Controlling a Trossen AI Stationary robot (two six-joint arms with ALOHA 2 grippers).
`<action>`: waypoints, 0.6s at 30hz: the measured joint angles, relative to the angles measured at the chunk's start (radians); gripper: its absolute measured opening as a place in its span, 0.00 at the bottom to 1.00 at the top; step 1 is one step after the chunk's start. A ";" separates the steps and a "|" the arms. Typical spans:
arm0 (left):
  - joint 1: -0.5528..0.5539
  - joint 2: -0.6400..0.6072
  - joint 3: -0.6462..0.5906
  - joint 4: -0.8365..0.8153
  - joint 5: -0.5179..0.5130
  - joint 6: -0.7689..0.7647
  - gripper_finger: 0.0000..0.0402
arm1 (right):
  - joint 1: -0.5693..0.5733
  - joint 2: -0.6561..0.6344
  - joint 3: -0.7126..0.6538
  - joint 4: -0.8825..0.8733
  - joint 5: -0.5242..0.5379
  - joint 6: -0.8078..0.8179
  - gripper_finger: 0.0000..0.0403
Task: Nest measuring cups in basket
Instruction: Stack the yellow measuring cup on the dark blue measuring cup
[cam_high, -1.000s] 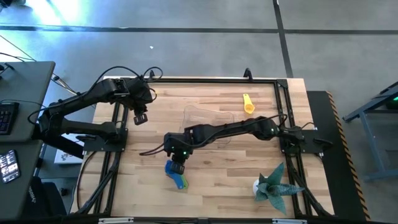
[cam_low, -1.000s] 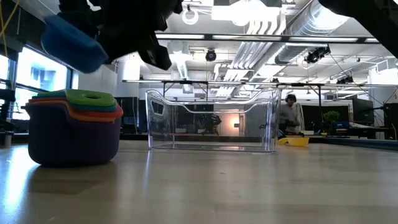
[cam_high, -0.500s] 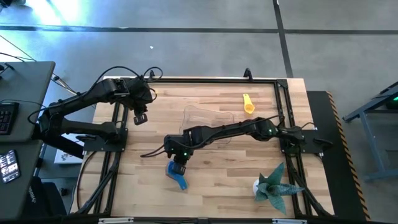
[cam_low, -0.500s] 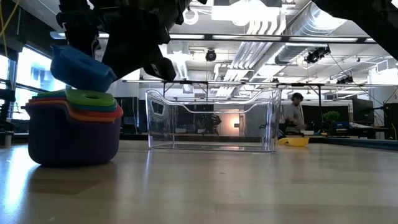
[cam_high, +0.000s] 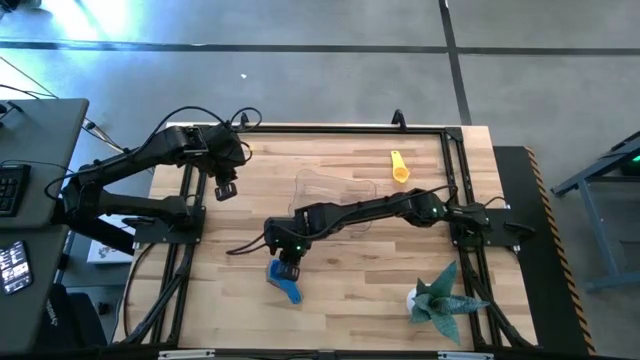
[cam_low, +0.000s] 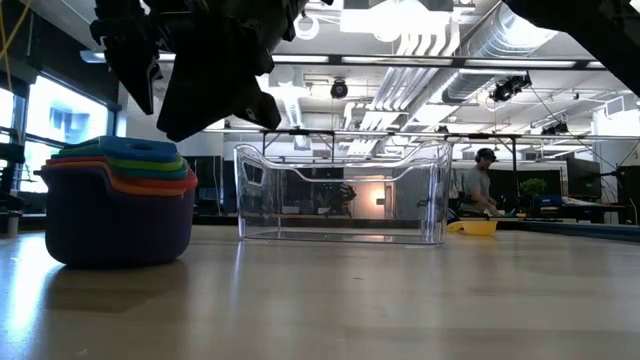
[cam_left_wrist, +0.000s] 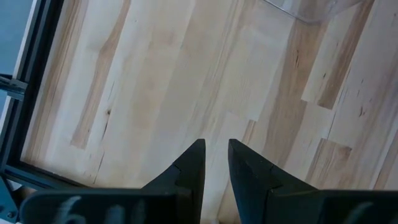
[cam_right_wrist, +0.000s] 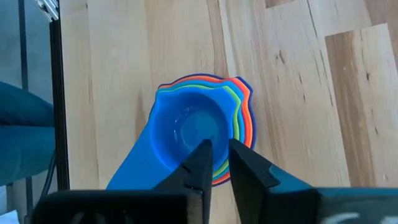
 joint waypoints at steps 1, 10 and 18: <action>0.000 0.000 0.000 0.000 0.000 0.000 0.15 | 0.000 0.000 0.000 0.000 0.000 0.000 0.12; 0.000 0.000 0.000 0.000 0.000 0.008 0.15 | -0.013 -0.017 0.000 -0.011 0.000 0.056 0.17; 0.000 0.000 0.000 0.005 0.000 0.017 0.15 | -0.034 -0.067 0.000 -0.081 0.006 0.108 0.17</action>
